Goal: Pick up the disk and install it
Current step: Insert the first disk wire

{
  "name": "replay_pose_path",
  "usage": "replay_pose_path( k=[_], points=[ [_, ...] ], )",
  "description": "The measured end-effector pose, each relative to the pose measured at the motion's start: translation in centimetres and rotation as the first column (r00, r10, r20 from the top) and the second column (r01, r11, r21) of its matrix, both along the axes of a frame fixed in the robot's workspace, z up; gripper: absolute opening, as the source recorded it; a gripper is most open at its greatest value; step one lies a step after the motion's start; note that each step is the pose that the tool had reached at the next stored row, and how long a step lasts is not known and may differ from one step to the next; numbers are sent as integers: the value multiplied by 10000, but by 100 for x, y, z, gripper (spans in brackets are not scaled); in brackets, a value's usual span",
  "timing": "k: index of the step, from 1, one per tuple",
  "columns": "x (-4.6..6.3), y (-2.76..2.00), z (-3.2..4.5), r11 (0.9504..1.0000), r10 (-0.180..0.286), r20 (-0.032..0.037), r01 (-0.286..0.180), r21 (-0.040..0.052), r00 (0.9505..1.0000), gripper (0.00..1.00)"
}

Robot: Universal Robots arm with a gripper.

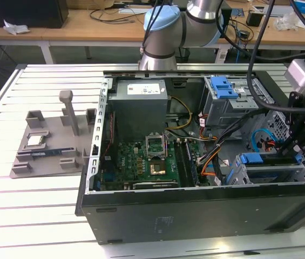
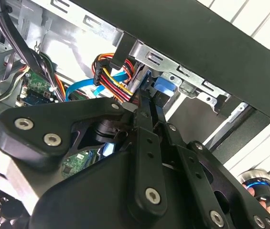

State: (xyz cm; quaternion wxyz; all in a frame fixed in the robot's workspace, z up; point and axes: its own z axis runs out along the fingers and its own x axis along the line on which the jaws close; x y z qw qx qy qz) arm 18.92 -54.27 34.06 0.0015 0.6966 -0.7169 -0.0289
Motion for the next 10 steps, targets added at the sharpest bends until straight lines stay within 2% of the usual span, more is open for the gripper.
replay_pose_path(
  k=[4, 10],
  points=[
    [1, 0, 40, 10000, 1, 1, -1, -6, 10000, 17],
    [1, -24, 26, 10000, 1, -2, -1, -10, 10000, 17]
  ],
)
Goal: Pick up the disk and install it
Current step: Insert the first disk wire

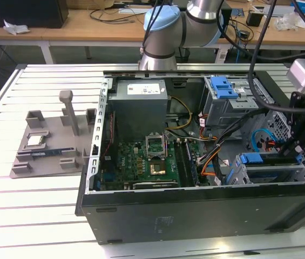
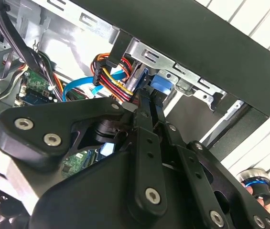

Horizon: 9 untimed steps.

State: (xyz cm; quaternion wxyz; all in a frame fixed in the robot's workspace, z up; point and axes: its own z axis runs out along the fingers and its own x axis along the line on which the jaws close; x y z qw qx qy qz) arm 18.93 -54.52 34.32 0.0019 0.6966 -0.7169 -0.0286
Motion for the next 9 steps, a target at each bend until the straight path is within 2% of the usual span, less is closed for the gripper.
replay_pose_path(
  k=[7, 9],
  points=[
    [0, 1, 0, 10000, 0, -3, 0, 6, 10000, 17],
    [-1, 14, 4, 10000, -1, -3, 1, 2, 10000, 17]
  ],
)
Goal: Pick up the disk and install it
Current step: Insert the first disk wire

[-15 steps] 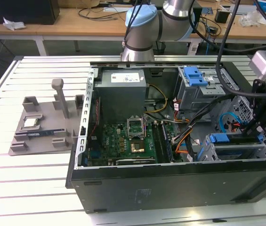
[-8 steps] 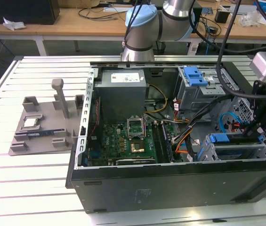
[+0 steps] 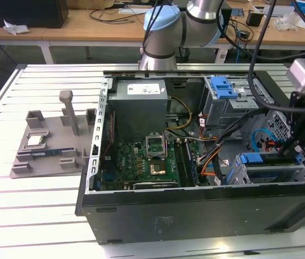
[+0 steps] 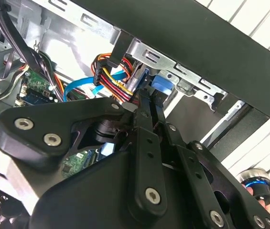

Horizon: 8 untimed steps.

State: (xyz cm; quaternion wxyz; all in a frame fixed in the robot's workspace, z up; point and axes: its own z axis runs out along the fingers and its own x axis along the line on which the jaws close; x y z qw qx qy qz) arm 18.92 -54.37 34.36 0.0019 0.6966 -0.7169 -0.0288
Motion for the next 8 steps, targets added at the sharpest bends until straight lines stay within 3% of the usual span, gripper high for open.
replay_pose_path(
  k=[8],
  points=[
    [0, 17, -5, 10000, 0, 0, 0, 0, 10000, 17]
  ],
)
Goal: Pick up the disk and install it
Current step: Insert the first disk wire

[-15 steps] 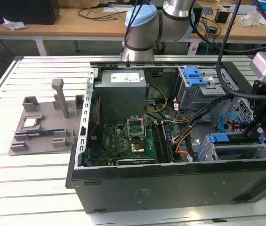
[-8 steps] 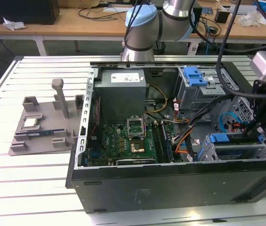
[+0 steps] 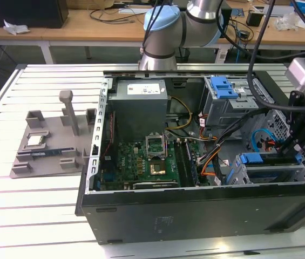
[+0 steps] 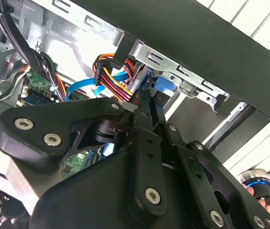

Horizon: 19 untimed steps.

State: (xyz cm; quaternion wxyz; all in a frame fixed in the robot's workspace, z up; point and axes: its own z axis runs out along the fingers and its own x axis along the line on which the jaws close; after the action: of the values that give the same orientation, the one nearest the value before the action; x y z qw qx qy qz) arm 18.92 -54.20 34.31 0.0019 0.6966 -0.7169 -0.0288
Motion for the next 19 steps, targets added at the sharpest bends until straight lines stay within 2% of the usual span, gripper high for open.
replay_pose_path(
  k=[6, 11, 14, 15, 17, 19],
  points=[
    [0, 0, -34, 10000, 0, -6, 0, 1, 10000, 17],
    [1, 0, -82, 10000, 1, -48, -1, -12, 10000, 17],
    [0, 0, -96, 10000, 0, -55, 1, 16, 10000, 18],
    [0, 0, -92, 10000, -1, -51, 1, 5, 10000, 24],
    [0, 0, -69, 10000, -3, -51, 3, -1, 10000, 24],
    [0, 8, 50, 10000, -3, -51, 3, 0, 10000, 24]
  ],
)
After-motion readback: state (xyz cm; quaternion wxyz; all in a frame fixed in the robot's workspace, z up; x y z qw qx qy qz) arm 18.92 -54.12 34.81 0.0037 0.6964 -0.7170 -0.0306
